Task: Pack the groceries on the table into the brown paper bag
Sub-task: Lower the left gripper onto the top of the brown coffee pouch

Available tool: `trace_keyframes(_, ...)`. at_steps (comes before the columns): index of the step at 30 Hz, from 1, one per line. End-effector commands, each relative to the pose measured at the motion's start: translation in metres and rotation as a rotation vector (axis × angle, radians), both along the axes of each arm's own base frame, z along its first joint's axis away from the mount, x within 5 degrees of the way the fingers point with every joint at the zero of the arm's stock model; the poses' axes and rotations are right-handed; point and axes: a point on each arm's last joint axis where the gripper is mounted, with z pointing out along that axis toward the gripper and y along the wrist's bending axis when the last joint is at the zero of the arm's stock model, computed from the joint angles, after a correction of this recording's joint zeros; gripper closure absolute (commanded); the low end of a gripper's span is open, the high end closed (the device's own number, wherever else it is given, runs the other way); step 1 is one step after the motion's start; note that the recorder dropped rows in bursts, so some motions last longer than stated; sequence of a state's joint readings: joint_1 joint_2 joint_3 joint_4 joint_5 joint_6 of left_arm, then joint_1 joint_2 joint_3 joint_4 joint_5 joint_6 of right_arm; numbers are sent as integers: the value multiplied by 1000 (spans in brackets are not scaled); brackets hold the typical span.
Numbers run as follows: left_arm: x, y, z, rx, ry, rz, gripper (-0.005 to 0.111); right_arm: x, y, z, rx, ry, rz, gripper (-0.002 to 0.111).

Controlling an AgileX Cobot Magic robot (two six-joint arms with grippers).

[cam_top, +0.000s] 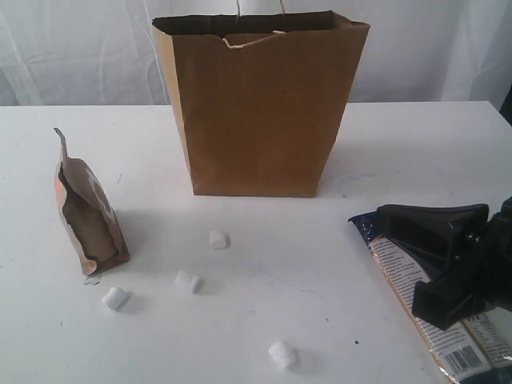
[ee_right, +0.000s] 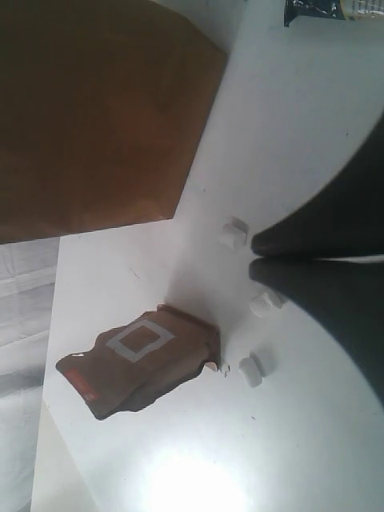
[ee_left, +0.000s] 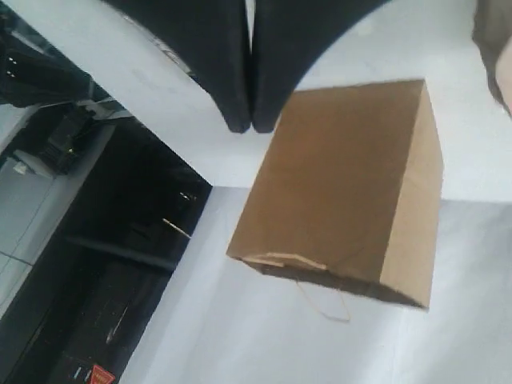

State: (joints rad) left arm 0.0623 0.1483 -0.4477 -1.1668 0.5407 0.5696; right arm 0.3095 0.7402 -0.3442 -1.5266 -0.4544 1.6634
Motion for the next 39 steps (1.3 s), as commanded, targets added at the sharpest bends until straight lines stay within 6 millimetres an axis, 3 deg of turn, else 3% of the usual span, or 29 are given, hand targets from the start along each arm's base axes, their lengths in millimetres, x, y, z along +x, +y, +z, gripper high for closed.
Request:
trace_keyframes(1, 34, 0, 40, 257, -5, -35, 93, 0, 0, -2, 1, 9, -3, 108)
trace_keyframes(2, 42, 1, 43, 285, 30, -41, 88, 0, 0, -2, 1, 9, -3, 108)
trace_keyframes(4, 91, 15, 44, 387, 255, 55, 60, 0, 0, -2, 1, 9, -3, 108)
trace_keyframes(6, 127, 24, 40, 384, 448, 104, 44, 0, 0, -2, 0, 9, -2, 108)
trace_keyframes(10, 190, 25, 35, 353, 664, 47, 42, 0, 0, -2, 0, 9, -2, 108)
trace_keyframes(14, 228, 24, 30, 361, 753, 2, 42, -1, 0, -3, -17, 6, 3, 108)
trace_keyframes(20, 255, 2, 24, 442, 808, -84, 42, -1, 0, -3, -17, 6, 3, 108)
trace_keyframes(25, 273, -10, 11, 584, 885, -19, 42, -1, 0, -3, -17, 6, 3, 108)
trace_keyframes(32, 290, -14, 16, 544, 916, 12, 42, -1, 0, -3, -13, 9, 6, 108)
trace_keyframes(39, 301, -16, 6, 560, 989, -3, 42, -1, 0, -3, -14, 9, 4, 108)
